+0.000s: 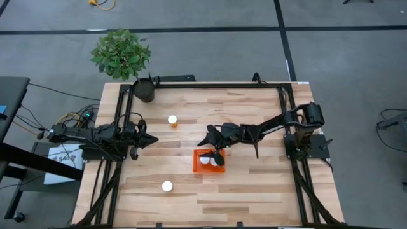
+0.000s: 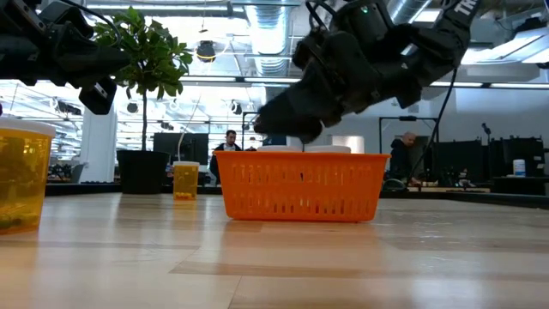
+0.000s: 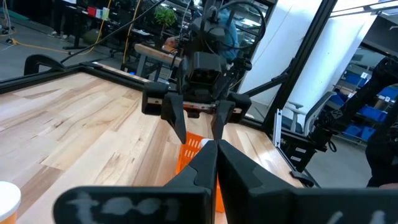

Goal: Pick and place pill bottles into a basket
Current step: Put the orange pill bottle into the orange bin

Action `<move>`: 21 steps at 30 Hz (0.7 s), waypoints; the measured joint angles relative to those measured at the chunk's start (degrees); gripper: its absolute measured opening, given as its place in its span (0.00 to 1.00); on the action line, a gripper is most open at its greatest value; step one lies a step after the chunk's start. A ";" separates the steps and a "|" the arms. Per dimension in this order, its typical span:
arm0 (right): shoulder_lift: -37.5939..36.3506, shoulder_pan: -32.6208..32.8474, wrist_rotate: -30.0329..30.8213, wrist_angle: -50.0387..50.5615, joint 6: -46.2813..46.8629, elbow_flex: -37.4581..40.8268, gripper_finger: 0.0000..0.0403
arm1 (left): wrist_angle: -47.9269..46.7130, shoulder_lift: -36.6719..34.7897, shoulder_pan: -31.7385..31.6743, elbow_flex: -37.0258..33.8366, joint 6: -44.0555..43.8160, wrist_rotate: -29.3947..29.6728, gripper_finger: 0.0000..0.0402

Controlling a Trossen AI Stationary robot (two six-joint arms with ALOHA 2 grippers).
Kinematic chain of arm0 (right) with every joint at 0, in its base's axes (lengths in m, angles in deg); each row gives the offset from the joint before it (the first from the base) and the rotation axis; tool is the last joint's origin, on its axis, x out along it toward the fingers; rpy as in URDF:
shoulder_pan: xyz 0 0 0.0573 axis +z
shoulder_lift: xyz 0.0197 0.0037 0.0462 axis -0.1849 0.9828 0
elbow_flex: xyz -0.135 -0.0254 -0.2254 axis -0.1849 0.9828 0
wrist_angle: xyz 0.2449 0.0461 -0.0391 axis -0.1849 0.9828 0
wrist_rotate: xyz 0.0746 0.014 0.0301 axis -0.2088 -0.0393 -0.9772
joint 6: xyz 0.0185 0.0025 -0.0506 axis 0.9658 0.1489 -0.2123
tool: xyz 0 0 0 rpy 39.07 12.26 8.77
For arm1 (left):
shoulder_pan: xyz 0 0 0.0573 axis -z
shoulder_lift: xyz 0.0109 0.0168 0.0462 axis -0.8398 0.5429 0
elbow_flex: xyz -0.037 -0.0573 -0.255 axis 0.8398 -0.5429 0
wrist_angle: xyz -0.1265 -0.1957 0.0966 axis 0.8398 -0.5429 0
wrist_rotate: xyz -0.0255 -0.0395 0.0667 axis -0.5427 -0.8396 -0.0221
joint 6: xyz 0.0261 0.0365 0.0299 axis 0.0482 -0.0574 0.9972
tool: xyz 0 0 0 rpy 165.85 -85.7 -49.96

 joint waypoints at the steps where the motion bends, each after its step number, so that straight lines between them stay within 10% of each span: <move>1: 0.00 -0.25 -0.65 0.28 -0.44 -0.71 0.61 | 0.00 -0.02 0.00 0.00 0.00 0.00 0.00; 21: -1.70 2.26 -10.62 26.20 -2.95 -20.27 0.60 | 0.00 -0.02 0.00 0.00 0.00 0.00 0.00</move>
